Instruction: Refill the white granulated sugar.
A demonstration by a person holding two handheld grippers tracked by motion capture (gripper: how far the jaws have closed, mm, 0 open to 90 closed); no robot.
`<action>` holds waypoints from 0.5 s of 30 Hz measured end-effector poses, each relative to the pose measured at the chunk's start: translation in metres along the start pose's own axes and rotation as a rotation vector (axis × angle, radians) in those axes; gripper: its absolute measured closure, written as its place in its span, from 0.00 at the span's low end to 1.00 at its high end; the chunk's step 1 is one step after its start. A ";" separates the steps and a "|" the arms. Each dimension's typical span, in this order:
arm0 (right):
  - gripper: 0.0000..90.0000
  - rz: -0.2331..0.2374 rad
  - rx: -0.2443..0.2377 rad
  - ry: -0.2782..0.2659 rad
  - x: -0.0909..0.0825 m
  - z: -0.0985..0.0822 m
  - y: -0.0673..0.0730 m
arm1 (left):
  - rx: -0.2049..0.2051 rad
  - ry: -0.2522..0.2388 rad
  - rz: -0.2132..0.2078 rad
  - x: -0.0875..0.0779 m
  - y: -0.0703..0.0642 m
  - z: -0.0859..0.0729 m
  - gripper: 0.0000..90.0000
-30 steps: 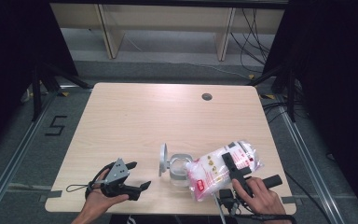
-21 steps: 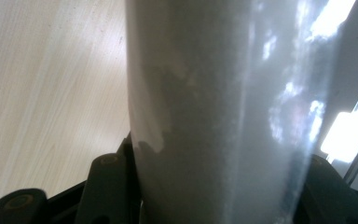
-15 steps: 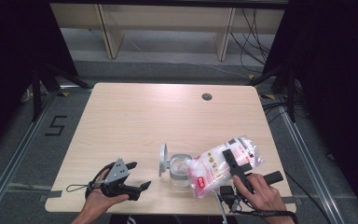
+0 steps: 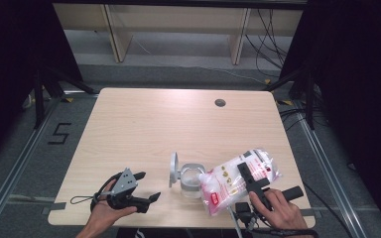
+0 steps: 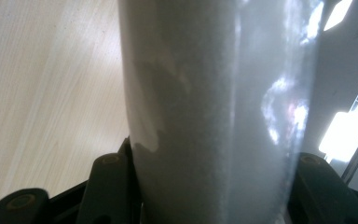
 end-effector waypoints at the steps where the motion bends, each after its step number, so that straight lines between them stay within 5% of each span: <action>1: 0.58 0.009 0.025 0.009 0.000 0.000 0.002 | -0.003 -0.001 0.002 0.000 -0.001 0.000 0.17; 3: 0.58 -0.002 0.001 -0.009 0.002 0.002 0.000 | -0.005 0.001 0.000 0.000 -0.001 0.000 0.17; 7: 0.59 0.001 0.035 -0.011 0.008 0.003 0.001 | -0.001 0.004 0.002 0.000 -0.001 0.000 0.17; 8: 0.59 -0.001 -0.005 -0.021 0.010 0.004 -0.002 | -0.002 0.004 0.002 0.000 -0.001 0.000 0.17; 9: 0.59 0.007 0.048 -0.002 0.011 0.003 0.001 | 0.000 0.005 0.000 0.000 0.000 0.000 0.17; 10: 0.59 0.001 0.019 -0.011 0.012 0.003 -0.002 | -0.001 0.007 -0.001 0.000 -0.001 0.000 0.17; 15: 0.59 0.008 0.023 -0.003 0.014 -0.001 -0.002 | -0.012 0.001 -0.003 0.001 -0.002 0.000 0.17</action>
Point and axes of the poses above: each handheld gripper's, and its own axes: x roughly forward along the jaws, z roughly out of its top, y roughly to its left, the point moved 1 cm from there along x, roughly forward along the jaws, and after that the axes turned 3 degrees about x, right-handed, at the moved point
